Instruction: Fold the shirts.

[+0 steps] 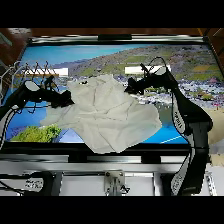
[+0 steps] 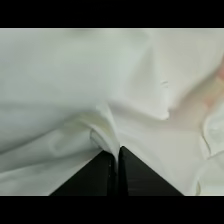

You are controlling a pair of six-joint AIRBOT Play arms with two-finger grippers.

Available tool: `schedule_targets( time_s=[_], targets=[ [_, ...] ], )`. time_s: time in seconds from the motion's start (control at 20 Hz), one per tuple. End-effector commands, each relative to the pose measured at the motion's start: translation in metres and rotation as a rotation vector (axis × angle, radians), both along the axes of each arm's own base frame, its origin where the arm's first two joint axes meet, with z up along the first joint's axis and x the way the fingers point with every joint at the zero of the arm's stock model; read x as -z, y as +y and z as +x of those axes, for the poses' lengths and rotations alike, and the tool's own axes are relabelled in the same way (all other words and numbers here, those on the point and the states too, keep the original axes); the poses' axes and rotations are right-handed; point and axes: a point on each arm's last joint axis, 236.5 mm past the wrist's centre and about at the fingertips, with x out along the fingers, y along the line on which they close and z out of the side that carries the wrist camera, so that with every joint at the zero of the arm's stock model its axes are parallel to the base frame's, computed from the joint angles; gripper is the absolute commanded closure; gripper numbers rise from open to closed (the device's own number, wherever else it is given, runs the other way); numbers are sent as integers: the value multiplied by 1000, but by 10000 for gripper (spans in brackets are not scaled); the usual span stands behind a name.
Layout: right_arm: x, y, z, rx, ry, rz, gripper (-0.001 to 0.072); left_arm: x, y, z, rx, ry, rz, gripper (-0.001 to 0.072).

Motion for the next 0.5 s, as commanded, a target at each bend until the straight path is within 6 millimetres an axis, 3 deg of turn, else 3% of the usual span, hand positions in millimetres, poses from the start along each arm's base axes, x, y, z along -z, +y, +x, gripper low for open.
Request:
schedule_targets(
  time_s=[0.0,0.15,0.25,0.35,0.45],
  targets=[
    [-30,-13,-7,-34,-7,49,635,-51,-4,12,130,-113,34,659],
    [-74,-49,-24,-77,-31,42,636,-99,-8,3,228,-197,60,659],
    [-97,-80,-41,-90,-27,-15,636,-113,-16,-22,300,-178,61,660],
    [-98,-112,-72,-138,54,-125,636,-103,-21,-54,385,-98,104,660],
    [-95,-127,-103,-157,126,-180,636,-78,-30,-84,425,4,120,660]
  ],
)
